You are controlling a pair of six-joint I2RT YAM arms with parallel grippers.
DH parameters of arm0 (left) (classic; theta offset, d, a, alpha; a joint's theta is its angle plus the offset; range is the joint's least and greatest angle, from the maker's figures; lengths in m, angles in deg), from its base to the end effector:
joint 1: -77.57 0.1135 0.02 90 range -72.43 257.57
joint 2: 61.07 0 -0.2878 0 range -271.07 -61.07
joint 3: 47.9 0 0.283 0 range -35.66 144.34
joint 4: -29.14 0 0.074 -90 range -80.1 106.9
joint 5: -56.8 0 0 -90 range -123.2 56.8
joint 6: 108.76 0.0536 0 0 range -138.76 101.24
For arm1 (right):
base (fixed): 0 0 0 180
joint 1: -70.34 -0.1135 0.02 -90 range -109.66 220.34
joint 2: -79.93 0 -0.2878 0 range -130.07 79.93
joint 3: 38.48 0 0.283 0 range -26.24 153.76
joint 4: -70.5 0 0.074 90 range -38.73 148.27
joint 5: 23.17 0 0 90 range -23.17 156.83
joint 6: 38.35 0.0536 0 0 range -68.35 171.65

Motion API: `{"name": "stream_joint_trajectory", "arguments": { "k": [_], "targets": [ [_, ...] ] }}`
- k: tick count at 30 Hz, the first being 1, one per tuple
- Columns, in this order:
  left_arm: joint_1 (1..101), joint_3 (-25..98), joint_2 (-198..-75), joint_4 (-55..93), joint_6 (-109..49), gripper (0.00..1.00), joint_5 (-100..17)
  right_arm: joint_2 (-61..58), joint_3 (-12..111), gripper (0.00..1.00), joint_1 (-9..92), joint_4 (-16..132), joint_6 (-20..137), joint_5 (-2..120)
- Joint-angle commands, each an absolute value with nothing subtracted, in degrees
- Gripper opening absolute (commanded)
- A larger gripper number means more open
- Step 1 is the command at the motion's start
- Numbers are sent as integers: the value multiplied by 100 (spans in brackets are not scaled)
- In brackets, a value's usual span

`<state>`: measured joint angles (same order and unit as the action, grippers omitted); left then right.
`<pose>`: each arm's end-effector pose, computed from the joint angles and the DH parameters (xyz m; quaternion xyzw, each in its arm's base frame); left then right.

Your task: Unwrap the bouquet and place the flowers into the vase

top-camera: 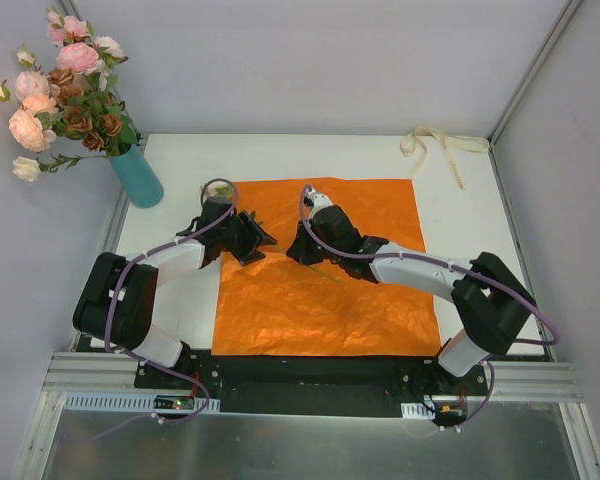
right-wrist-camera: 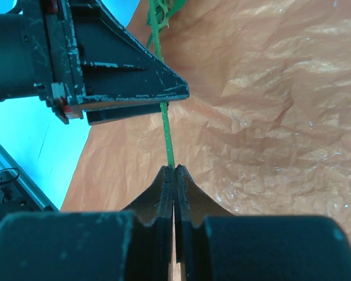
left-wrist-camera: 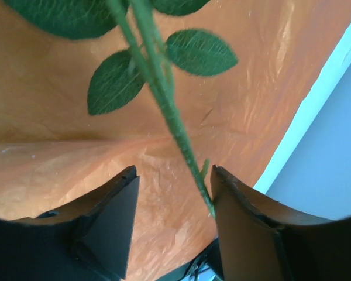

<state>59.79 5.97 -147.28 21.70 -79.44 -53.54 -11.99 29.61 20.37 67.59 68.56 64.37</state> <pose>0.3139 -0.1202 0.1698 -0.2562 0.8569 -0.3880 0.2224 0.2571 0.3096 0.2294 -0.2530 0.8129 0.3042 0.4274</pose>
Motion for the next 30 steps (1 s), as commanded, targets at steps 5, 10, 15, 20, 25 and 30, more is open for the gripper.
{"name": "stream_joint_trajectory", "arguments": {
  "k": [5,10,15,20,25,30],
  "targets": [
    [5946,416,-14633,2973,-8520,31,-4893,-1218,2966,0,1875,7180,7072,6366],
    [5938,495,-14518,2947,-8380,0,-4858,-1200,2922,0,1858,7180,7107,6392],
    [5903,723,-14360,2737,-8081,0,-4753,-1025,2896,16,1866,7136,7142,6410],
    [5824,1241,-14079,2438,-7231,0,-4595,-568,2720,43,1858,7127,7151,6515],
    [5823,2023,-13807,1919,-5825,0,-4121,-6,2492,78,1858,7119,7072,6856],
    [5823,2603,-13517,1901,-4164,0,-3357,276,2342,99,1866,7101,6967,7052]
  ]
}}
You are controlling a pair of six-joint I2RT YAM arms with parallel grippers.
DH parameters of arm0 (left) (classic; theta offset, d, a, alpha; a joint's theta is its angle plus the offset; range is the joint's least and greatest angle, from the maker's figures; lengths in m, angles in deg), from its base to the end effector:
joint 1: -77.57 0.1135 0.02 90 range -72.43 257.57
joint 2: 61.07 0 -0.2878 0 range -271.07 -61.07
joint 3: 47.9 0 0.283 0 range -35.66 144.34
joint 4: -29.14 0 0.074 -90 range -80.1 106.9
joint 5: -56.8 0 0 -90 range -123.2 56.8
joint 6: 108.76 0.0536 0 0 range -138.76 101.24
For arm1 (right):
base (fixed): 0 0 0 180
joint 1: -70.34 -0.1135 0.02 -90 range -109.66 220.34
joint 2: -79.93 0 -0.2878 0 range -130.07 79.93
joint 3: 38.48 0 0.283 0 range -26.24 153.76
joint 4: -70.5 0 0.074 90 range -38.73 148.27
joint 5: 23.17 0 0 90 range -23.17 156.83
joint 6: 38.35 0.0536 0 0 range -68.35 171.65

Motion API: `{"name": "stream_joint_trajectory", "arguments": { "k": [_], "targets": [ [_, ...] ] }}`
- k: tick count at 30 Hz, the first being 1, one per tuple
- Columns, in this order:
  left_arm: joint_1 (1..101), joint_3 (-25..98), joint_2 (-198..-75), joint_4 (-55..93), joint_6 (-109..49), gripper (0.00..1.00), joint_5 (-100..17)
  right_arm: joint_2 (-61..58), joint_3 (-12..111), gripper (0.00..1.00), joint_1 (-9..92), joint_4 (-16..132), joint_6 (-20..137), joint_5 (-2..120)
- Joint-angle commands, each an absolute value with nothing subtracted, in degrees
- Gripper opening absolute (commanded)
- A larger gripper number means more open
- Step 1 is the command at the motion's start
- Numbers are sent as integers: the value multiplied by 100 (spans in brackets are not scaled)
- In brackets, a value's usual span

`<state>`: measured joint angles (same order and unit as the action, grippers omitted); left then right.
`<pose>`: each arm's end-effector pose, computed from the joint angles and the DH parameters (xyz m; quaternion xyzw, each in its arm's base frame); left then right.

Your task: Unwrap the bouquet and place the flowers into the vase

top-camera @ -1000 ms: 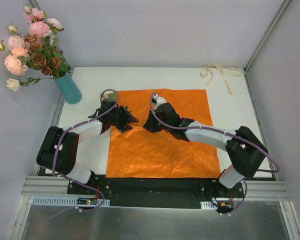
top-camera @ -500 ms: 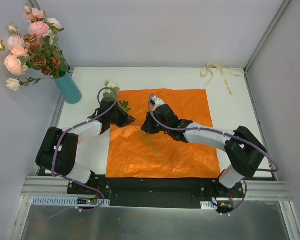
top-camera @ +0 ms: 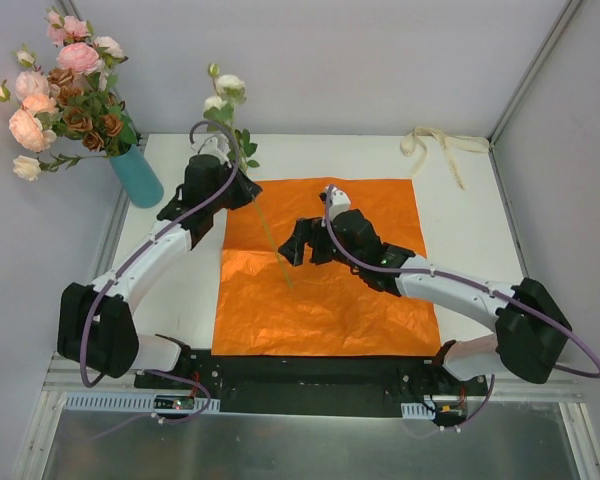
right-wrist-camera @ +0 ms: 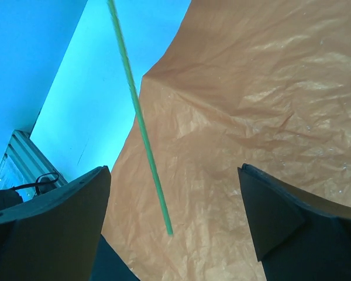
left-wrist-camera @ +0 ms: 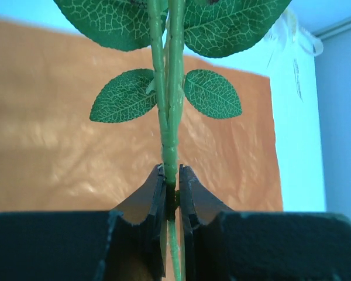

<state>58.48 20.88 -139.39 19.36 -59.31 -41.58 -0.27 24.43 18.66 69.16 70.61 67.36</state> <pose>0.3383 -0.1253 0.3064 -0.1099 0.8072 -0.3386 0.4709 0.2249 0.2838 0.2722 -0.2262 0.7801 0.3342 0.4781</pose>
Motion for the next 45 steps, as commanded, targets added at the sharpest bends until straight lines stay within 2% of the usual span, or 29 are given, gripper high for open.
{"name": "stream_joint_trajectory", "arguments": {
  "k": [1,11,18,30,45],
  "targets": [
    [5823,2709,-13473,1953,-3856,0,-3198,320,2307,99,1866,7110,6941,7078],
    [6209,3606,-13709,2989,-1420,0,-2064,601,2078,99,1963,7101,6914,7254],
    [7377,3860,-14095,4844,-1084,0,-2528,584,2025,99,2095,7154,6861,7184],
    [8319,5416,-14869,4820,-821,0,-3073,373,2078,99,2376,7277,6914,6885],
    [8706,5874,-15414,5223,-214,0,-3214,197,2087,99,2569,7426,6879,6481]
  ]
}}
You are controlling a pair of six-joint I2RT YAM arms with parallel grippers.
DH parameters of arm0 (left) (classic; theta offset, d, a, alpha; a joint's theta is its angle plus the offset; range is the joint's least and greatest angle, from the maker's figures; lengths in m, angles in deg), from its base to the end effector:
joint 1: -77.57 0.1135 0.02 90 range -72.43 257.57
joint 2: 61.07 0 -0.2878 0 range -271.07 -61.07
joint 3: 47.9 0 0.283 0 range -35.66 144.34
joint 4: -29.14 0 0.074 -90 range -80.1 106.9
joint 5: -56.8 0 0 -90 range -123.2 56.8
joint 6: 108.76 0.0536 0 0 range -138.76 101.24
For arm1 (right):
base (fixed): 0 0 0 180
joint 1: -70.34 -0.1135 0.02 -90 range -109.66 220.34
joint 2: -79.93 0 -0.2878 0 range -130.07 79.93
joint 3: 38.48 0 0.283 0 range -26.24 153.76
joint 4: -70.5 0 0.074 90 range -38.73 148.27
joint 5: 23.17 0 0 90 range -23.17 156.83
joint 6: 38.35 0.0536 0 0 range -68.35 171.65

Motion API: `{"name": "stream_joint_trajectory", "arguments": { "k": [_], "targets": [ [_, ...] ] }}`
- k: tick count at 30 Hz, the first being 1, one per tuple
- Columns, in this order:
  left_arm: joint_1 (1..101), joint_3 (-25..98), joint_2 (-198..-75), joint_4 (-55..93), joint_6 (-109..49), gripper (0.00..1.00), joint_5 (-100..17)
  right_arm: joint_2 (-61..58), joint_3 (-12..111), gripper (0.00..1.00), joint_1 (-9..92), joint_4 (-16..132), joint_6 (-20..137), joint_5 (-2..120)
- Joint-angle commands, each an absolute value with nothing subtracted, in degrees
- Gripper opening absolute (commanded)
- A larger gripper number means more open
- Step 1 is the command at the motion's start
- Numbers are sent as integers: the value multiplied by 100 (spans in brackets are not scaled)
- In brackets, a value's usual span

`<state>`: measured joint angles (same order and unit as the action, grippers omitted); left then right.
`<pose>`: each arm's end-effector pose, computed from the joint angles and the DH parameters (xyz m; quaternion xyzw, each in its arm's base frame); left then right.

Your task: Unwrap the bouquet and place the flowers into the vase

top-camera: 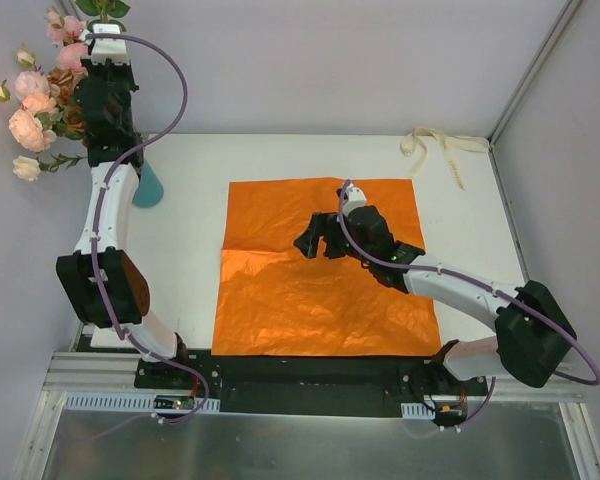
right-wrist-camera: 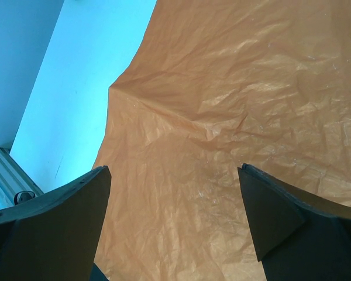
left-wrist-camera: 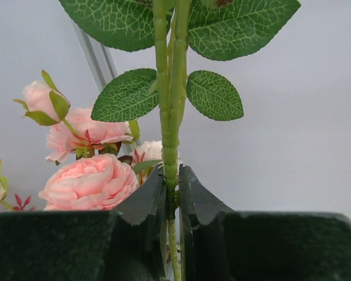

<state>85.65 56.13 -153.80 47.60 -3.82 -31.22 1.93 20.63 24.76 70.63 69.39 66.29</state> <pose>0.4175 0.0611 0.5197 0.0151 0.5017 0.1811 0.8457 0.2437 0.2494 0.2624 -0.1982 0.7884 0.3089 0.4937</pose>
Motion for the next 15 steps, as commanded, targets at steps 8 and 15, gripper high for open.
{"name": "stream_joint_trajectory", "arguments": {
  "k": [8,15],
  "targets": [
    [8838,6005,-15581,5285,-13,0,-3311,4,2104,99,2666,7593,6940,6261],
    [8864,6207,-15617,5162,23,0,-3311,-49,2139,99,2745,7637,6940,6182]
  ]
}}
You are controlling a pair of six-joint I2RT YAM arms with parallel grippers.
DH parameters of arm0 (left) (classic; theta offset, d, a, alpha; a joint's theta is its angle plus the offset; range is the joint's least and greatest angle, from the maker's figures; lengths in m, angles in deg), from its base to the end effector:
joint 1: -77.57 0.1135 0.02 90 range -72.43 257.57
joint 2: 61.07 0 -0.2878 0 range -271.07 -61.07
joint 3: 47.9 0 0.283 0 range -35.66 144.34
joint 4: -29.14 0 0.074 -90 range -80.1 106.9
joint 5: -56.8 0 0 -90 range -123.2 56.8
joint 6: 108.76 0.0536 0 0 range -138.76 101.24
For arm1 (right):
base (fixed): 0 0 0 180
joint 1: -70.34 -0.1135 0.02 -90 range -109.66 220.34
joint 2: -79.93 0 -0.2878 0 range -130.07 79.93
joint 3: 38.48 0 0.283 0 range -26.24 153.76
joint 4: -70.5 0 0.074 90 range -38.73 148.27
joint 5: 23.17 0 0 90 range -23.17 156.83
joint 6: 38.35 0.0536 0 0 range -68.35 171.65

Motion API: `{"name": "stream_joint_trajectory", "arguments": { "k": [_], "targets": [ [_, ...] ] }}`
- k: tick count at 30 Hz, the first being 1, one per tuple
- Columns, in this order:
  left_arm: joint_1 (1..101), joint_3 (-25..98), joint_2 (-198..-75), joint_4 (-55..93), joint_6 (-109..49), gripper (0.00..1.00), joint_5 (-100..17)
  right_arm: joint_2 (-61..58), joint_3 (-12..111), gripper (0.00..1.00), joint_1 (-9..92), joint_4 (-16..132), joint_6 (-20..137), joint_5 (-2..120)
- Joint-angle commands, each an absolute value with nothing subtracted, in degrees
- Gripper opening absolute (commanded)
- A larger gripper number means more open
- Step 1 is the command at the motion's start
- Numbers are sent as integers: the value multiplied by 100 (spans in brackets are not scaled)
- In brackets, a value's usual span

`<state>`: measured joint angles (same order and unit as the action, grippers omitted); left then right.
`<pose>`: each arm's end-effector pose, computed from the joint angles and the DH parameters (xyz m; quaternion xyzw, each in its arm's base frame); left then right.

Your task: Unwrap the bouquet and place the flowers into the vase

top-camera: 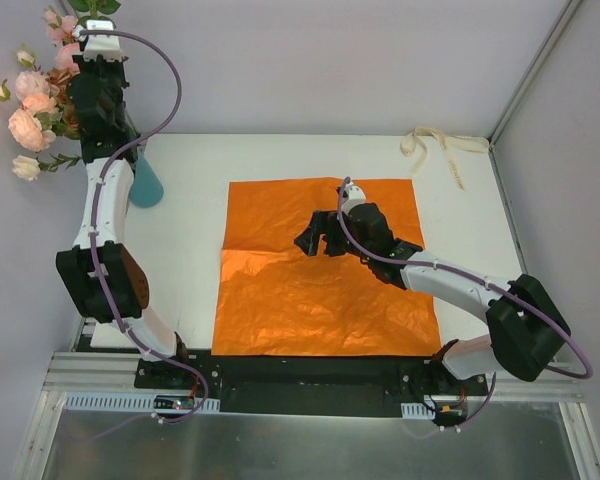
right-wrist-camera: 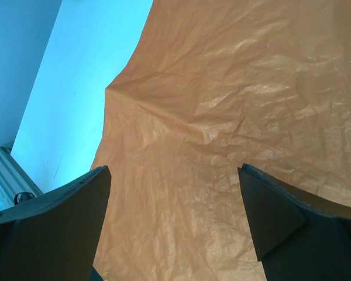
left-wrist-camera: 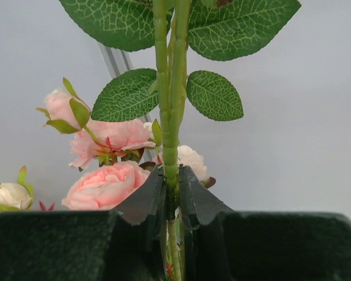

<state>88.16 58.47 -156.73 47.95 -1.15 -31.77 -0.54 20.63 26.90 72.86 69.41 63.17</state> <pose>0.4298 0.0817 0.5154 0.0201 0.5033 0.2165 0.8363 0.2565 0.2476 0.2527 -0.1989 0.7892 0.3178 0.4863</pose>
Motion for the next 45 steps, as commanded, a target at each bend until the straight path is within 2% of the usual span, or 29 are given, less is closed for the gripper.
{"name": "stream_joint_trajectory", "arguments": {
  "k": [1,20,27,28,30,35,42,45],
  "targets": [
    [8864,6199,-15599,5127,14,0,-3468,-49,2148,99,2754,7646,6932,6164],
    [8952,4732,-15362,5452,-214,0,-2890,-5,2061,99,2815,7760,6993,6085],
    [8979,4600,-15266,4820,-504,1,-2248,56,2043,99,2815,7760,7090,6032],
    [8979,4512,-15187,4767,-583,6,-2274,57,2034,99,2816,7751,7098,6032],
    [8979,4406,-15046,4540,-724,29,-2300,109,2017,99,2816,7751,7125,6032],
    [8979,4231,-14572,3906,-1005,41,-2239,311,2025,99,2815,7629,7204,6006],
    [8970,4335,-13851,2913,-1180,72,-2722,584,1999,99,2807,7461,7309,6015],
    [8979,4528,-13605,2343,-1487,78,-2994,567,2060,99,2807,7313,7353,6032]
  ]
}}
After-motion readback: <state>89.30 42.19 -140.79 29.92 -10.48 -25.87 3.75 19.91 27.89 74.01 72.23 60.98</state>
